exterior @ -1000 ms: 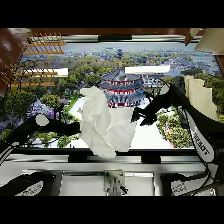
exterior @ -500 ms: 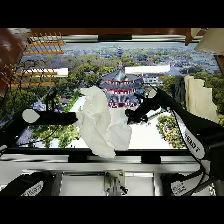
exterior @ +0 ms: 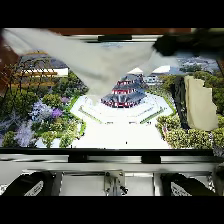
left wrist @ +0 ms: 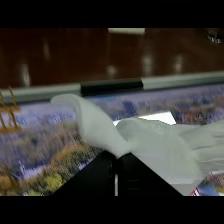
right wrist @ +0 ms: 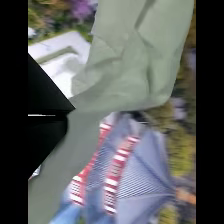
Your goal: Fold the shirts.
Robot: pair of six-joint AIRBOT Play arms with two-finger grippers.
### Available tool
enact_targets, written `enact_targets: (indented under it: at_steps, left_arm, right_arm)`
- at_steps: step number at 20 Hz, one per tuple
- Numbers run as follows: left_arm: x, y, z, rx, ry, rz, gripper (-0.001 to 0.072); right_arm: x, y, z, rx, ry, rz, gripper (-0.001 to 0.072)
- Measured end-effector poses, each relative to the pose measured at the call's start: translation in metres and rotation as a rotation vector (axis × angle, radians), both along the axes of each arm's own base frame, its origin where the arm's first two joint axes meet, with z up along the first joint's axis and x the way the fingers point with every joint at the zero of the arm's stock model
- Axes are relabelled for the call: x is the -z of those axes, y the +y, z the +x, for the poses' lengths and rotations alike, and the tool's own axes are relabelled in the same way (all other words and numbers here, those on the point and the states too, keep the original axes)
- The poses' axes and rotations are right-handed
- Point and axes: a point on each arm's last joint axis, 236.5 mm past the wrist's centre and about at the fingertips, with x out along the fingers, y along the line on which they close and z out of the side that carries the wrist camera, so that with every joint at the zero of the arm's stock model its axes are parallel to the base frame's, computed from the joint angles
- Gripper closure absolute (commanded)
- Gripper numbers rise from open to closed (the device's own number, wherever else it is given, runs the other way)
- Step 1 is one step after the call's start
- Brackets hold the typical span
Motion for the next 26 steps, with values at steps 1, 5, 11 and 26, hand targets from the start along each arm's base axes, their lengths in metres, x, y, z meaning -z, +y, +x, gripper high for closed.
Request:
enact_targets:
  at_steps: [1, 5, 11, 26]
  left_arm:
    - [-0.03, 0.01, -0.017, -0.027, -0.076, 0.012, 0.0676]
    - [-0.064, 0.044, -0.056, -0.131, -0.148, 0.078, 0.0676]
    - [0.017, 0.061, -0.048, -0.188, 0.126, 0.181, 0.0676]
    - [0.35, -0.017, -0.038, -0.037, 0.871, -0.108, 0.0675]
  right_arm:
    - [-0.04, -0.008, -0.015, 0.02, -0.107, 0.004, 0.0633]
    - [-0.111, -0.027, -0.07, 0.056, -0.288, -0.024, 0.0632]
    - [-0.119, -0.056, -0.089, 0.142, -0.319, -0.126, 0.0633]
    - [0.159, -0.003, 0.165, 0.229, 0.231, 0.204, 0.0394]
